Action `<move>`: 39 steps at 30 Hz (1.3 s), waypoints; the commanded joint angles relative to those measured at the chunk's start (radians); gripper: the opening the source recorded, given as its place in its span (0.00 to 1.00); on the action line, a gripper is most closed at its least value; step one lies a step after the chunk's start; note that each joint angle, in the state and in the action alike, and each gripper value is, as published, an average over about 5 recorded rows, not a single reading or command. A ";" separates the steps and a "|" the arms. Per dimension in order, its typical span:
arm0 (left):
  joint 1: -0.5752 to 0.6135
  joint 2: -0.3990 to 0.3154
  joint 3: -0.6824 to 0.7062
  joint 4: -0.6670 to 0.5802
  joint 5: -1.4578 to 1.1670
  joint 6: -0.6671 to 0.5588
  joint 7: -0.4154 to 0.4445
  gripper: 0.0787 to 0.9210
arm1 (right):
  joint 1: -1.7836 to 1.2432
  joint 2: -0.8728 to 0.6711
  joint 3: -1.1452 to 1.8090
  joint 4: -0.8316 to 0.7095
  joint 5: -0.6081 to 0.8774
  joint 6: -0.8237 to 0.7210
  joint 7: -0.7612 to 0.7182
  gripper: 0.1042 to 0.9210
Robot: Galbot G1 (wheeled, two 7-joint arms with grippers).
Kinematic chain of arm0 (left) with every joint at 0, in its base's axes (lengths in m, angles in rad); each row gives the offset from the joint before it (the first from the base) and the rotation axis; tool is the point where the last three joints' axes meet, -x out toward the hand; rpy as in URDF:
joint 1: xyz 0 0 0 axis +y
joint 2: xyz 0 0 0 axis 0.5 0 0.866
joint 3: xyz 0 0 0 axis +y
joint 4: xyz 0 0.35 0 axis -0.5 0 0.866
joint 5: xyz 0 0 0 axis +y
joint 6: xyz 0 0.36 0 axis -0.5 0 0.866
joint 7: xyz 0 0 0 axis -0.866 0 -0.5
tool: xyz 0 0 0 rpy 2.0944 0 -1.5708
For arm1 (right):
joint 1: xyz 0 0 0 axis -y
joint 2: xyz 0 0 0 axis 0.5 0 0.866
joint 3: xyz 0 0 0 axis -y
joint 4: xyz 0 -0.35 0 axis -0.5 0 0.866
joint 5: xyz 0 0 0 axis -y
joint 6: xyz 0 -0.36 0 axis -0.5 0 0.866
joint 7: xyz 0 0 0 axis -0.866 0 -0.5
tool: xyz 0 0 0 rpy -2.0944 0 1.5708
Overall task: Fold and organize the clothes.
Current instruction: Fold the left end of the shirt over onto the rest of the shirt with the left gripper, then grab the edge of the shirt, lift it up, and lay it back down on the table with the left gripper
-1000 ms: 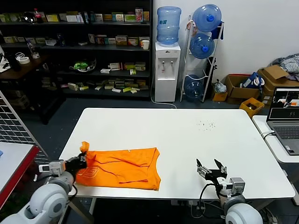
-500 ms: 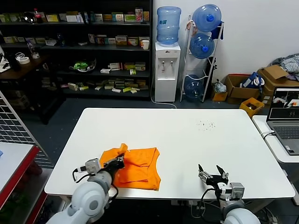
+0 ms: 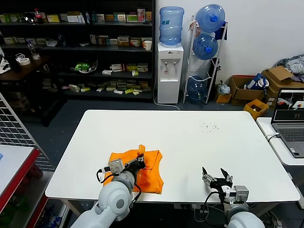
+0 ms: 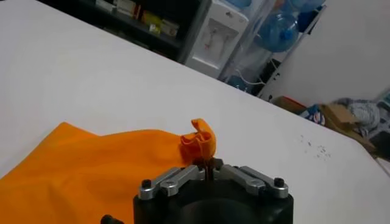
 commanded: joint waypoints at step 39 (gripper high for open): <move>0.328 0.182 -0.274 0.182 0.448 -0.358 0.527 0.88 | 0.015 -0.010 -0.026 0.005 0.008 0.001 -0.001 0.88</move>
